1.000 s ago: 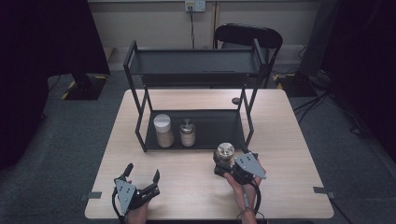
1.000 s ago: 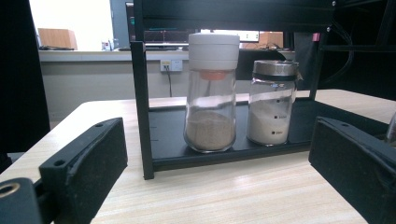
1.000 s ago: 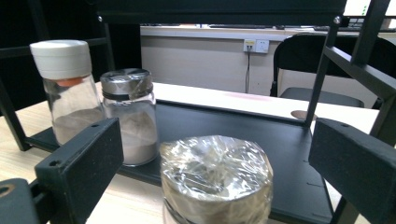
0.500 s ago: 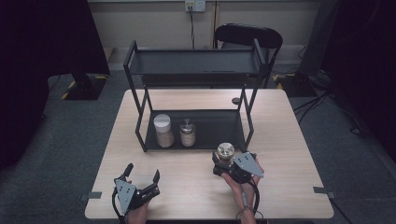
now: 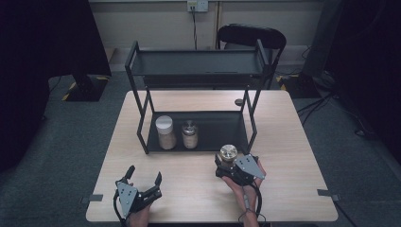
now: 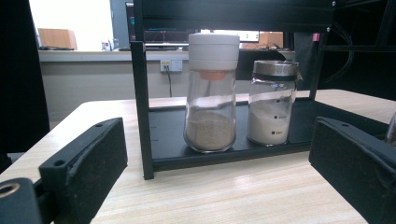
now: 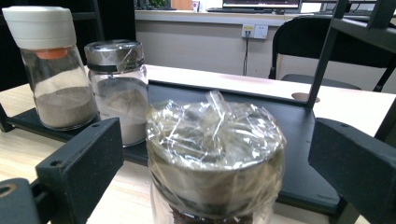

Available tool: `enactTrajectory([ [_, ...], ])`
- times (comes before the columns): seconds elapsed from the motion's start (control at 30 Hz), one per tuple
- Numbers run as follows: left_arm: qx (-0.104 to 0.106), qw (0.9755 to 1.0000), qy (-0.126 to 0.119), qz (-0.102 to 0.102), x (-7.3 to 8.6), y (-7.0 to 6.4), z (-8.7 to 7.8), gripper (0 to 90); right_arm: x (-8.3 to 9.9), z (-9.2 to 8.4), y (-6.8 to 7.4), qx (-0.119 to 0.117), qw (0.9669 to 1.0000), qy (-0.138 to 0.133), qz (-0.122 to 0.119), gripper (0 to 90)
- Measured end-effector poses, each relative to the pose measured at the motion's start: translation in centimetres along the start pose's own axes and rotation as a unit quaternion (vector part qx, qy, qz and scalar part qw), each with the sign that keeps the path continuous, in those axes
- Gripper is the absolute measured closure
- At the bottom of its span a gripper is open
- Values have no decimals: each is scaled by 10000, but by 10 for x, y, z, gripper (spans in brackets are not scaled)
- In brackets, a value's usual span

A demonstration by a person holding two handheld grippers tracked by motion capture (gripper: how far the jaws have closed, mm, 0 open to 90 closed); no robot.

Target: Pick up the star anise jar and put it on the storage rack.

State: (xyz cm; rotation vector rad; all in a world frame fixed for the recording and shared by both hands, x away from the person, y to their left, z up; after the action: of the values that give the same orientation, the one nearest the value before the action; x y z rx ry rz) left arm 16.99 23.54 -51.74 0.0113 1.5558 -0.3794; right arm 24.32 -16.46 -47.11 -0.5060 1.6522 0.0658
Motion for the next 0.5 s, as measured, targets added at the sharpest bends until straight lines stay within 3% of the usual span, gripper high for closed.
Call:
enactTrajectory([
  [0.5, 0, 10000, 0, 0, 0, 0, 0, 35, 2, 5, 2, 47, 9996, 274, -47, 48],
])
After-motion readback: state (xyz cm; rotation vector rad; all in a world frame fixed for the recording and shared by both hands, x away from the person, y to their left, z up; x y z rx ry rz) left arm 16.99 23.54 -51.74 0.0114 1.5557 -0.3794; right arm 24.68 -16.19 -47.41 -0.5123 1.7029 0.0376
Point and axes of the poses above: each handheld gripper's, and its own axes: z roughly forward along the jaws, x roughly out of its underside, y roughly to its left, the point moved 3 cm from there along z, roughly forward along the jaws, and after that the axes turned 13 degrees about -z, right-handed, at the moved point
